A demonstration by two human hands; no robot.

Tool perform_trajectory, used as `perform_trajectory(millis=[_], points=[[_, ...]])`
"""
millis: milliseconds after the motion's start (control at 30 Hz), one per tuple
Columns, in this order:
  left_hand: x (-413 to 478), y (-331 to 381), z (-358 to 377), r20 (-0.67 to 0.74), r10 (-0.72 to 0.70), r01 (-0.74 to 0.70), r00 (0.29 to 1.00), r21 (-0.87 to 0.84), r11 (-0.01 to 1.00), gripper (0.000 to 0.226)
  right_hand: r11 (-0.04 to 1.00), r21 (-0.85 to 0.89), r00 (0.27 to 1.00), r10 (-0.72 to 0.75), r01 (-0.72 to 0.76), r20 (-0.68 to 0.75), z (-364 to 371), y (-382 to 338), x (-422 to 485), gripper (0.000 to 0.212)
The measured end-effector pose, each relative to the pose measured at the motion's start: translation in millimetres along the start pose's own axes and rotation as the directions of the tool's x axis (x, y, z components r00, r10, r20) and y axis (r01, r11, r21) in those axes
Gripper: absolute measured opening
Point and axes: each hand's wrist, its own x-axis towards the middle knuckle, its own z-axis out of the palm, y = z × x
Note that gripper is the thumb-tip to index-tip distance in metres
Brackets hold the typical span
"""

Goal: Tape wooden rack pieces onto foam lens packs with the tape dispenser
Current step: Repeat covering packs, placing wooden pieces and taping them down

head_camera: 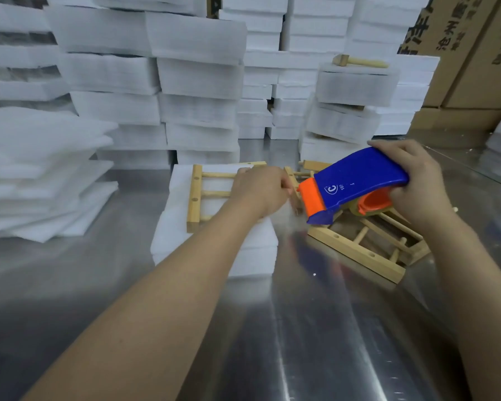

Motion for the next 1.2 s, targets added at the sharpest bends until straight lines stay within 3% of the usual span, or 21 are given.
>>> perform_trajectory(millis=[267,567,967,1100,1133,1200], points=[[-2,1,0,-0.016,-0.041,0.041,0.999,-0.013,0.999,0.019,0.995,-0.100,0.998,-0.003,-0.003,-0.063,8,-36,1,0.067],[-6,0,-5,-0.071,-0.031,0.011,0.997,-0.264,0.965,0.012,0.984,-0.163,0.983,0.040,-0.070,-0.179,6,-57,-4,0.068],[-6,-1,-6,-0.183,-0.020,-0.036,0.983,-0.301,0.953,0.015,0.988,-0.139,0.973,0.033,-0.066,-0.229,9,-65,-7,0.067],[-8,-1,-5,-0.250,-0.025,-0.083,0.968,-0.409,0.909,0.011,0.947,-0.307,0.984,0.046,-0.099,-0.175,14,-58,-8,0.071],[-8,0,-5,-0.264,-0.027,-0.088,0.964,-0.417,0.905,0.012,0.952,-0.276,0.977,0.076,-0.131,-0.199,12,-55,-9,0.071],[-3,-3,-4,-0.252,-0.032,-0.076,0.967,-0.407,0.910,0.012,0.978,-0.034,0.920,0.182,-0.207,-0.348,6,-51,-7,0.069]])
